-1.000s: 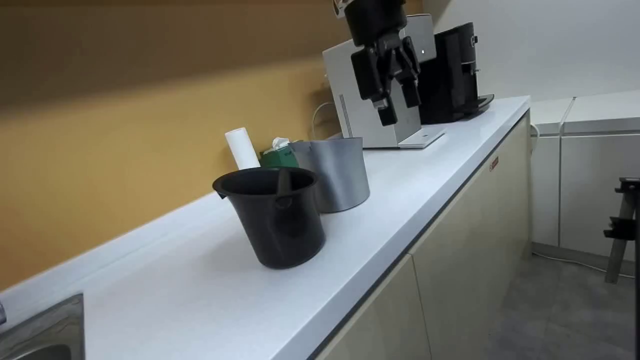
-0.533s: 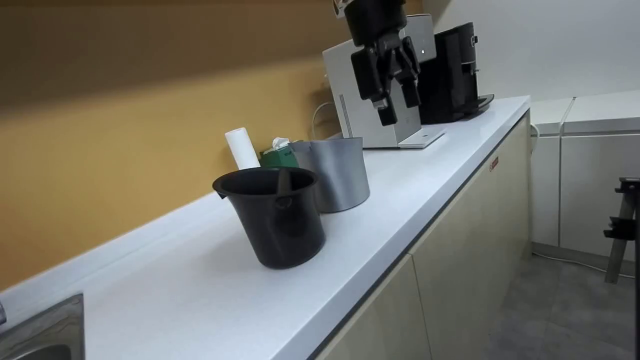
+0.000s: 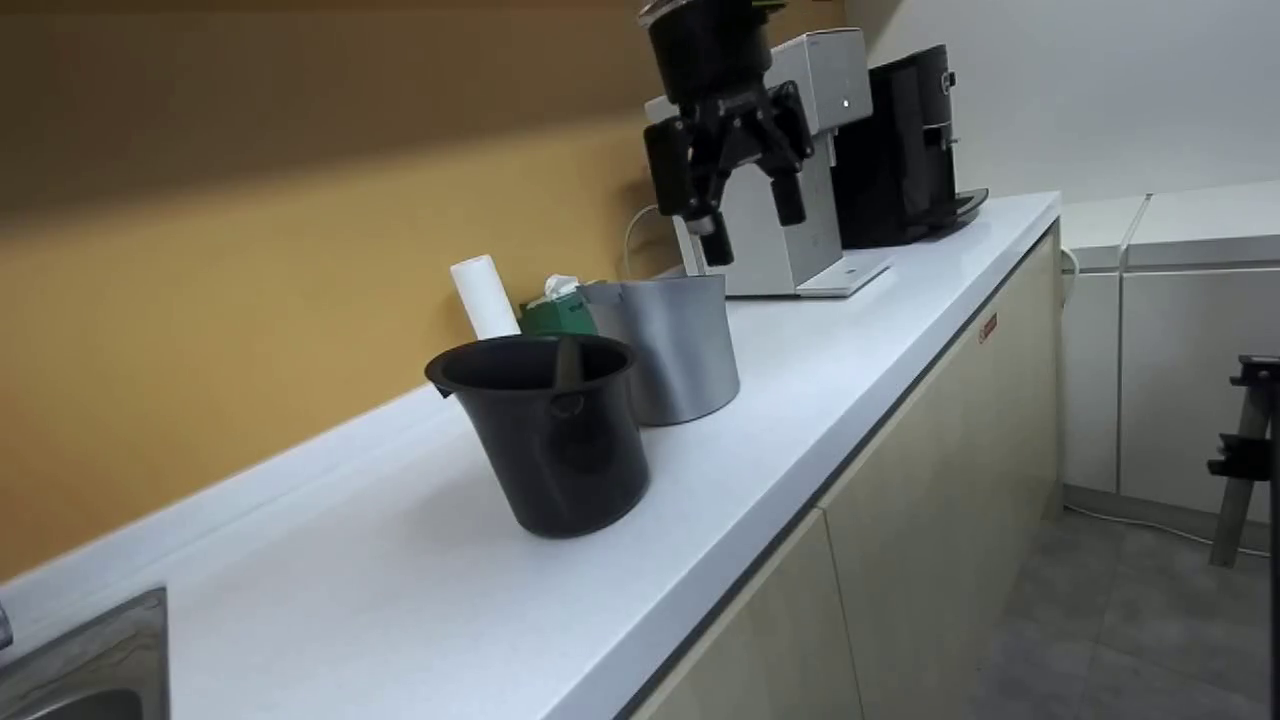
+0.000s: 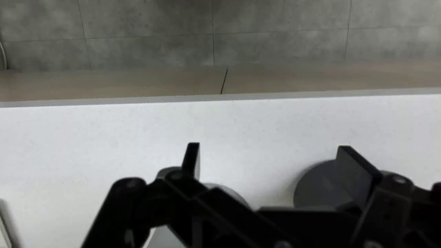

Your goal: Put the black thing into the metal bin

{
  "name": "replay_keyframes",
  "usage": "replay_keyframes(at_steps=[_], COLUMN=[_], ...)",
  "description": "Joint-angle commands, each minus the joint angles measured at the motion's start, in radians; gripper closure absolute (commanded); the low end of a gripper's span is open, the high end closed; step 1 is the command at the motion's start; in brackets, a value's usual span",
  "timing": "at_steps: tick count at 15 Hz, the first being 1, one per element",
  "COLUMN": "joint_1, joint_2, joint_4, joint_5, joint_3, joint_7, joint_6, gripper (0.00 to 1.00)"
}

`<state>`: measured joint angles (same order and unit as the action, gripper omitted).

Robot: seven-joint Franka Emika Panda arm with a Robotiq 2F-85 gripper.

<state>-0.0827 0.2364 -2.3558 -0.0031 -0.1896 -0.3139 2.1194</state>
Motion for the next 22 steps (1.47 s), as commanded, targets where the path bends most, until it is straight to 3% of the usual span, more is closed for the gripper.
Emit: replay_keyframes(at_steps=[1, 5, 6, 11, 19, 22], joint_1=[-0.007, -0.043, -0.048, -0.06, -0.099, -0.138], joint_2=[-0.121, -0.222, -0.172, -0.194, -0.337, -0.403], joint_4=[0.112, 0.205, 0.137, 0.144, 0.249, 0.314], joint_5=[-0.031, -0.062, -0.029, -0.039, -0.175, -0.28], joint_3=[-0.053, -0.075, -0.052, -0.044, -0.038, -0.011], joint_7=[-0.249, -0.417, -0.326, -0.356, -0.739, -0.894], joint_6=[0.061, 0.159, 0.154, 0.165, 0.319, 0.311], gripper=[0.0, 0.0, 0.0, 0.0, 0.0, 0.0])
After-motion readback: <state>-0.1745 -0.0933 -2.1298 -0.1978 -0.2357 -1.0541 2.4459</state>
